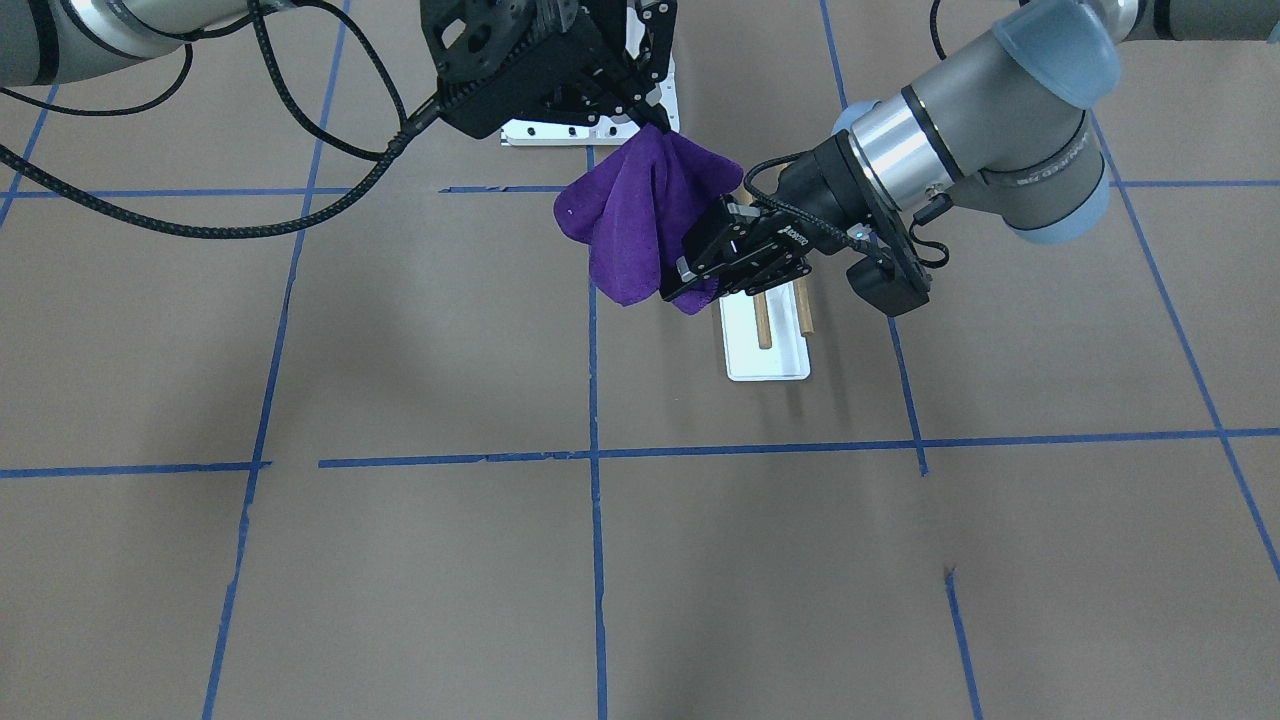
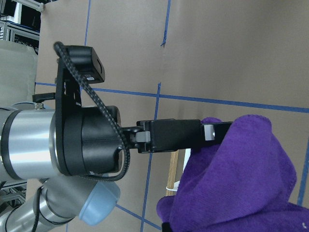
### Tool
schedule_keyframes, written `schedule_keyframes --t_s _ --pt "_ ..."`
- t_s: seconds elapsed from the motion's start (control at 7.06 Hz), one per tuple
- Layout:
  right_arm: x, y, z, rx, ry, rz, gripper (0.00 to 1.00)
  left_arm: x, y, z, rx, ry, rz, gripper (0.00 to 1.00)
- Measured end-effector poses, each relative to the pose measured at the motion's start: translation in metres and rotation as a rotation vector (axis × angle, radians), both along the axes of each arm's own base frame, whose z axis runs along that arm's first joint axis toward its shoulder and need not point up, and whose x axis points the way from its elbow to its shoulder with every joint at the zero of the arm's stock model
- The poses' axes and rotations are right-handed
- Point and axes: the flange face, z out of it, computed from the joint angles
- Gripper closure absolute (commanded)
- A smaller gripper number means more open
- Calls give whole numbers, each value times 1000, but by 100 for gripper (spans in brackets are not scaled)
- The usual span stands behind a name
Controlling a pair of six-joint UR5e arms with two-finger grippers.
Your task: Hang towel on rack
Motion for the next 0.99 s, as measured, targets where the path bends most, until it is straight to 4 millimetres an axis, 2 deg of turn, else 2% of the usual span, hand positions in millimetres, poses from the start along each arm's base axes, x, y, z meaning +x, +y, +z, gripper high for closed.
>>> schedule_keyframes --t_s 0.14,0.28,0.42,0.71,0.99 --pt "0 0 0 -1 -1 0 100 -1 1 1 5 4 0 100" --pt "0 0 0 -2 -1 1 26 -1 1 1 9 7 0 100" --pt "0 0 0 -3 -1 1 0 -1 2 1 12 8 0 100" --pt "3 3 13 -4 1 2 0 -2 3 3 17 8 1 100" --pt "15 6 56 10 -11 17 0 2 13 13 40 23 15 100"
